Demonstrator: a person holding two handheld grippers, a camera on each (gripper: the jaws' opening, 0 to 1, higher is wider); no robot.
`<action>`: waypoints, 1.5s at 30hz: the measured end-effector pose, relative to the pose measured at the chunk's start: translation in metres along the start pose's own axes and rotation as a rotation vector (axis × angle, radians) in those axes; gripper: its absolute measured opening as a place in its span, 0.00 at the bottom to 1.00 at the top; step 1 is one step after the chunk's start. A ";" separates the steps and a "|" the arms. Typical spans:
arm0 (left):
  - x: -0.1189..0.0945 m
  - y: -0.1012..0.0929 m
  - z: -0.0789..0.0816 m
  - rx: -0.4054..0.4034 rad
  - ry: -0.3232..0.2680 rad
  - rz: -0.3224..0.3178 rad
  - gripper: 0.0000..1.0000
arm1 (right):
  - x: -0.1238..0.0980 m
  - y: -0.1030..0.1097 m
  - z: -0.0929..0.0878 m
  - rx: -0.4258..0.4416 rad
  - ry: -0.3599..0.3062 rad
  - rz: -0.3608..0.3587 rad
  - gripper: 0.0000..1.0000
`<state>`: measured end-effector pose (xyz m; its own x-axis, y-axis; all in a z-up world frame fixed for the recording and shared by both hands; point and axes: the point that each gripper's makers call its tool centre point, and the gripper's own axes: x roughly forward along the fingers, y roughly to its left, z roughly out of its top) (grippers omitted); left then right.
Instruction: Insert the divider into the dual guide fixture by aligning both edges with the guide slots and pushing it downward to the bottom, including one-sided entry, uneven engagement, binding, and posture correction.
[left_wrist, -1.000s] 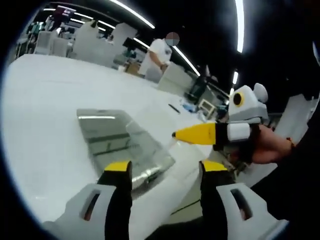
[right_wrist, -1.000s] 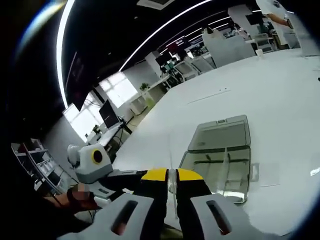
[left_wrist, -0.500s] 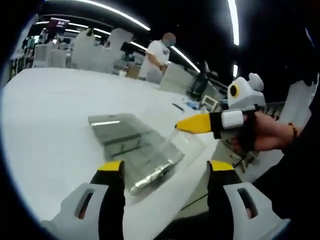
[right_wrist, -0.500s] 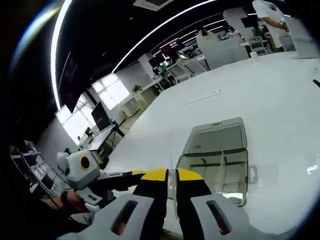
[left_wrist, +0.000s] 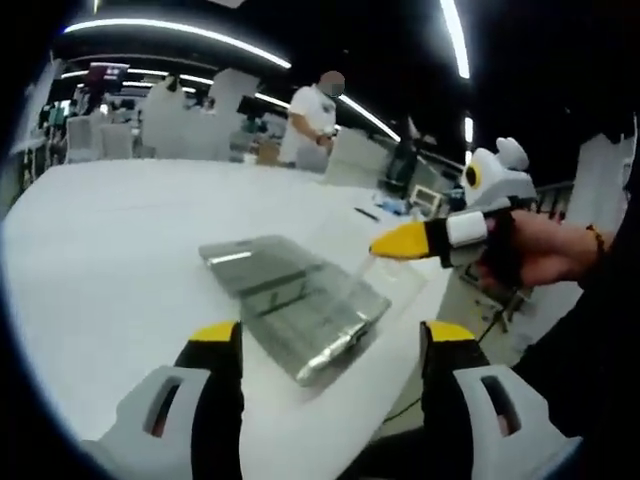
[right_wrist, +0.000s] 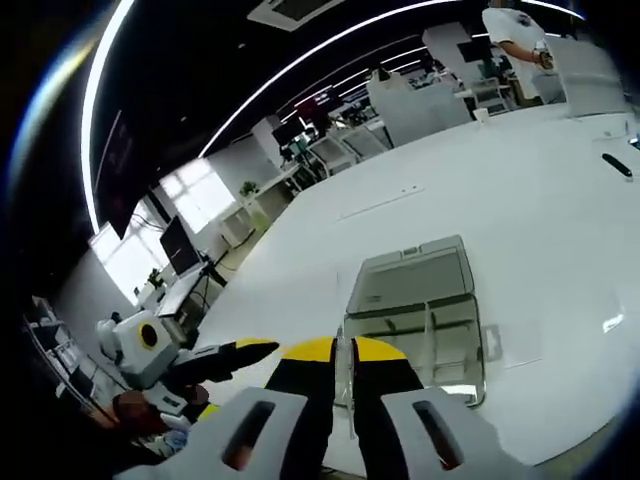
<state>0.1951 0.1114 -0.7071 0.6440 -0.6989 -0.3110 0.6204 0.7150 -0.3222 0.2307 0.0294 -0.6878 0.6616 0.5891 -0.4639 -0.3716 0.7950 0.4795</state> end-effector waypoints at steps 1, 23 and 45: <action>-0.001 0.001 0.000 -0.001 0.000 0.002 0.72 | 0.000 0.000 0.000 0.005 -0.001 -0.005 0.00; -0.018 0.014 -0.004 0.001 -0.011 -0.019 0.77 | 0.009 -0.011 0.000 0.092 -0.042 -0.144 0.00; -0.030 0.034 -0.010 0.005 0.027 -0.008 0.84 | 0.033 -0.012 -0.013 0.166 -0.017 -0.181 0.00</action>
<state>0.1923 0.1566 -0.7180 0.6268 -0.7048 -0.3322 0.6279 0.7094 -0.3201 0.2483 0.0410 -0.7190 0.7189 0.4359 -0.5415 -0.1348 0.8516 0.5066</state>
